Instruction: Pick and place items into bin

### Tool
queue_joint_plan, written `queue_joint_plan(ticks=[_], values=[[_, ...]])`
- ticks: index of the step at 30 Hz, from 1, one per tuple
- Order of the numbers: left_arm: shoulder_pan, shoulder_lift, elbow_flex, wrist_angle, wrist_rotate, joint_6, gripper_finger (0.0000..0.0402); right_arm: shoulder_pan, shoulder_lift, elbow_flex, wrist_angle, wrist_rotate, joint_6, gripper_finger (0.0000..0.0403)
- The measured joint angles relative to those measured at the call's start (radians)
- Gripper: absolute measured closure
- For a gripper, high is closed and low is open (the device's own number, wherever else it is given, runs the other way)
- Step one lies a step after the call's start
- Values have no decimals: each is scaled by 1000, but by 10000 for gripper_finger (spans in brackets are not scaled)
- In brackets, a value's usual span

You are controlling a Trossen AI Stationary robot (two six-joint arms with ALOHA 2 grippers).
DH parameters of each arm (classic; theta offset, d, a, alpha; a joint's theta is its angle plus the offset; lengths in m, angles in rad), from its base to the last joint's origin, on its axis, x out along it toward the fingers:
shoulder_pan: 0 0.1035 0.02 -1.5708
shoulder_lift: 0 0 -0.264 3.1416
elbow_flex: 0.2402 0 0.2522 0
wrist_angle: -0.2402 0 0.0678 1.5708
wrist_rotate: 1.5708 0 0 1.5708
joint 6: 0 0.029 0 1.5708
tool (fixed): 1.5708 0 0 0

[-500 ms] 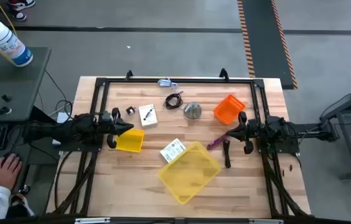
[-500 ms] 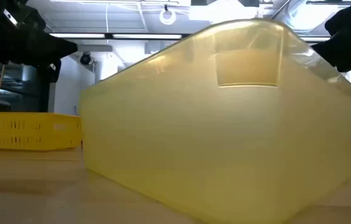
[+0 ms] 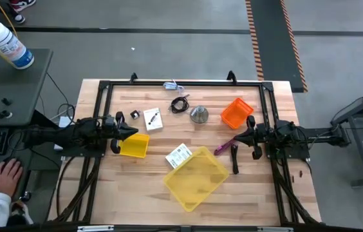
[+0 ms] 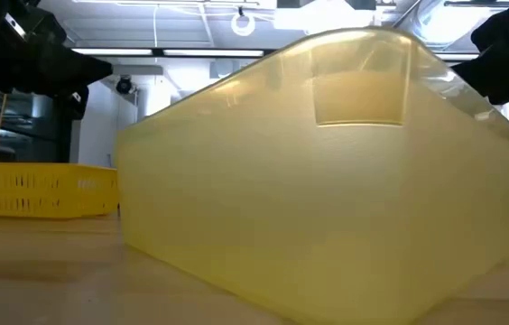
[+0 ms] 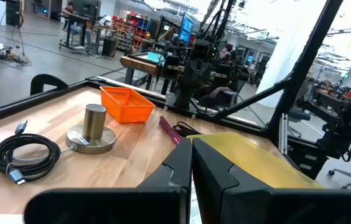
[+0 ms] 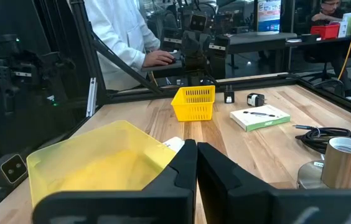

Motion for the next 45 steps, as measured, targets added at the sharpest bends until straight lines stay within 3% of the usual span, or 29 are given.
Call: queue_joint_plan(ticks=[45], values=[[0,0,0,0,0,0,401,0,0,0,0,0,0,396]])
